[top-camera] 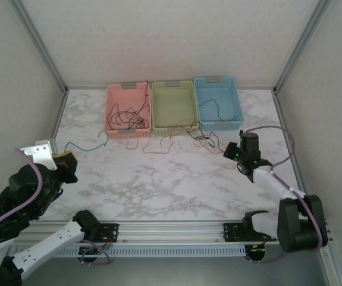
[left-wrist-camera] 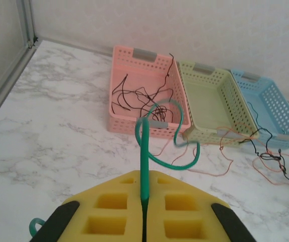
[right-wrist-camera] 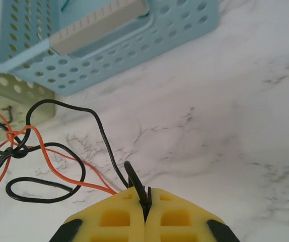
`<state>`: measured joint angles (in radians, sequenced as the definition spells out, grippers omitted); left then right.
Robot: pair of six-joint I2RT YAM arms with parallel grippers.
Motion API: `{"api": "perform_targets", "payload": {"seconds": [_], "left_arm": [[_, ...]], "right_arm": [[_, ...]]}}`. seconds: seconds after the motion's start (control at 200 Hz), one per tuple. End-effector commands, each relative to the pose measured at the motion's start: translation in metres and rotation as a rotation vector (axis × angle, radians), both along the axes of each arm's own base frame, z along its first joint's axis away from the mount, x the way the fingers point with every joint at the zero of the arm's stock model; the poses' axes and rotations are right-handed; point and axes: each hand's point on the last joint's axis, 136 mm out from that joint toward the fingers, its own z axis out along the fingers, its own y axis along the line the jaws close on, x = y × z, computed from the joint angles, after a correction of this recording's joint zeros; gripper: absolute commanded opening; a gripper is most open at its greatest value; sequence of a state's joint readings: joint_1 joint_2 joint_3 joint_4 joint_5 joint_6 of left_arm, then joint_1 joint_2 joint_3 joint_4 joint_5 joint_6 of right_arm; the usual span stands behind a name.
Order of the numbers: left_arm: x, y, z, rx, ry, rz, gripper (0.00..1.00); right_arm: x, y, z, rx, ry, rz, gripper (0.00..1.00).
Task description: Untangle the cables
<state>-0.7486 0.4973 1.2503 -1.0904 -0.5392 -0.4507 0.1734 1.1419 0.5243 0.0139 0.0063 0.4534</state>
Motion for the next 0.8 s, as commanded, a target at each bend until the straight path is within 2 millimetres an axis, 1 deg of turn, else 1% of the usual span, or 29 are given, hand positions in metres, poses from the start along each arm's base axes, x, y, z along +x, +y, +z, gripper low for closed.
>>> {"api": "perform_targets", "payload": {"seconds": [0.0,0.105,0.14,0.145,0.155,0.18,0.25,0.3,0.305,0.31,0.416,0.441,0.461,0.471,0.481,0.606,0.691,0.736,0.796], "left_arm": [[-0.001,0.008,0.008,0.025,-0.025,0.026,0.00],[0.004,0.000,0.004,0.025,-0.012,0.009,0.00],[0.005,-0.004,0.002,0.023,-0.008,-0.001,0.00],[0.006,-0.004,0.001,0.023,-0.007,-0.003,0.00],[0.006,-0.005,0.001,0.023,-0.006,-0.006,0.00],[0.007,-0.007,0.000,0.020,-0.005,-0.011,0.00],[0.010,-0.013,-0.002,0.016,0.001,-0.027,0.00],[0.013,-0.019,-0.003,0.018,0.007,-0.044,0.00],[0.013,-0.020,-0.003,0.019,0.009,-0.045,0.00],[0.013,-0.020,-0.003,0.018,0.009,-0.047,0.00],[0.019,-0.031,-0.006,0.022,0.025,-0.075,0.00],[0.021,-0.034,-0.008,0.024,0.030,-0.081,0.00],[0.022,-0.036,-0.008,0.024,0.033,-0.086,0.00],[0.023,-0.038,-0.009,0.024,0.035,-0.089,0.00],[0.023,-0.038,-0.009,0.023,0.035,-0.090,0.00],[0.030,-0.051,-0.015,0.022,0.054,-0.119,0.00],[0.033,-0.058,-0.018,0.019,0.065,-0.135,0.00],[0.035,-0.061,-0.020,0.017,0.070,-0.143,0.00],[0.036,-0.066,-0.022,0.008,0.076,-0.157,0.00]], "right_arm": [[-0.012,-0.014,0.023,-0.037,-0.078,-0.045,0.00],[-0.026,-0.002,0.056,0.030,-0.214,0.024,0.00],[-0.032,0.004,0.076,0.059,-0.283,0.061,0.00],[-0.034,0.005,0.071,0.060,-0.277,0.066,0.00],[-0.037,0.006,0.070,0.066,-0.281,0.078,0.00],[-0.043,0.010,0.077,0.081,-0.313,0.105,0.00],[-0.059,0.020,0.107,0.116,-0.426,0.177,0.00],[-0.073,0.026,0.132,0.144,-0.529,0.231,0.00],[-0.073,0.026,0.132,0.144,-0.529,0.231,0.00],[-0.076,0.027,0.138,0.151,-0.549,0.239,0.00],[-0.102,0.028,0.181,0.187,-0.708,0.267,0.00],[-0.107,0.027,0.190,0.190,-0.728,0.270,0.00],[-0.109,0.028,0.191,0.190,-0.730,0.274,0.00],[-0.113,0.027,0.204,0.192,-0.758,0.278,0.00],[-0.115,0.028,0.209,0.193,-0.769,0.282,0.00],[-0.139,0.036,0.258,0.221,-0.876,0.365,0.00],[-0.146,0.036,0.281,0.215,-0.908,0.371,0.00],[-0.148,0.034,0.289,0.203,-0.917,0.368,0.00],[-0.147,0.033,0.293,0.186,-0.916,0.365,0.00]]}}
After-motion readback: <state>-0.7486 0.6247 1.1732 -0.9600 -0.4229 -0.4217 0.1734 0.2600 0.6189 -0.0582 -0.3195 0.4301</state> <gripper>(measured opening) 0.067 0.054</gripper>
